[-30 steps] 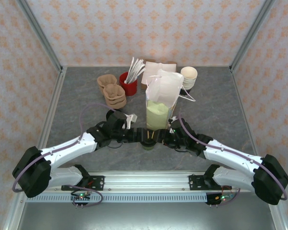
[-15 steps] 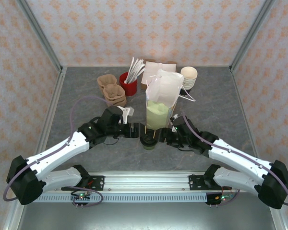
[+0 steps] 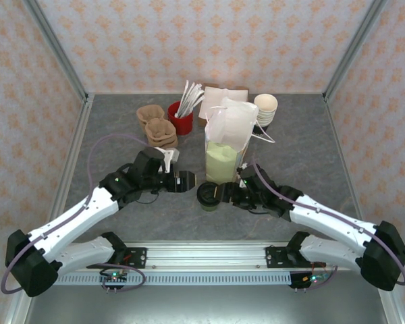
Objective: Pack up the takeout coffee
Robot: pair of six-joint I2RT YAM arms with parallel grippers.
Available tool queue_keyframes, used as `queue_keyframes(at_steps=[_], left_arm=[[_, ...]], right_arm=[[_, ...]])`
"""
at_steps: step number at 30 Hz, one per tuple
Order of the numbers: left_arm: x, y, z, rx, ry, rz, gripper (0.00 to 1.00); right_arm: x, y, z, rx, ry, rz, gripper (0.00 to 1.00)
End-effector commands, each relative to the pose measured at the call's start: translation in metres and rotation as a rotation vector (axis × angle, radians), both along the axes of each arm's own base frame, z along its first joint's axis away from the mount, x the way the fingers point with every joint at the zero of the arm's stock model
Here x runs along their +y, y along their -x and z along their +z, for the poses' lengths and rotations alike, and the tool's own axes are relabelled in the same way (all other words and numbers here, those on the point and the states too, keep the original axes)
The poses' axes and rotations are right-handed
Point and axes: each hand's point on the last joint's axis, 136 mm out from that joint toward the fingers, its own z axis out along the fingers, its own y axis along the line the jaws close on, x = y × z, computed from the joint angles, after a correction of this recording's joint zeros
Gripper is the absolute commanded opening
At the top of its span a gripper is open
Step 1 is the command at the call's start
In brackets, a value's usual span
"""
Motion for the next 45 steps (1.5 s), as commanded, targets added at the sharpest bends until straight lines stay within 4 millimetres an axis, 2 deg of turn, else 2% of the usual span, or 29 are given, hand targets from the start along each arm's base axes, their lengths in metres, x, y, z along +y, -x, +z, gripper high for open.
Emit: queue_keyframes(at_steps=[1, 9, 17, 22, 28, 32, 39, 45], left_arm=[[0.011, -0.001, 0.01, -0.03, -0.027, 0.012, 0.79], [0.023, -0.004, 0.012, -0.021, 0.017, 0.051, 0.79], [0.03, -0.004, 0.012, -0.022, 0.005, 0.067, 0.79], [0.045, -0.01, 0.012, -0.028, -0.019, 0.135, 0.78], [0.072, -0.021, 0.017, -0.057, -0.07, 0.257, 0.78], [0.099, -0.038, 0.022, -0.083, -0.098, 0.381, 0.78], [0.149, -0.081, 0.036, -0.137, -0.102, 0.659, 0.78], [0.161, -0.122, 0.033, -0.106, -0.057, 0.758, 0.72]], right_arm=[[0.015, -0.002, 0.003, -0.015, -0.053, 0.012, 0.63], [0.043, -0.004, -0.006, -0.01, -0.079, 0.048, 0.61], [0.071, -0.013, -0.011, -0.006, -0.093, 0.069, 0.58], [0.093, -0.019, -0.01, 0.005, -0.112, 0.103, 0.57], [0.097, -0.024, -0.002, -0.02, -0.083, 0.12, 0.57], [0.095, -0.025, 0.004, -0.032, -0.07, 0.12, 0.58], [0.084, -0.022, 0.024, -0.061, -0.052, 0.115, 0.6], [0.074, -0.018, 0.046, -0.094, -0.058, 0.113, 0.61]])
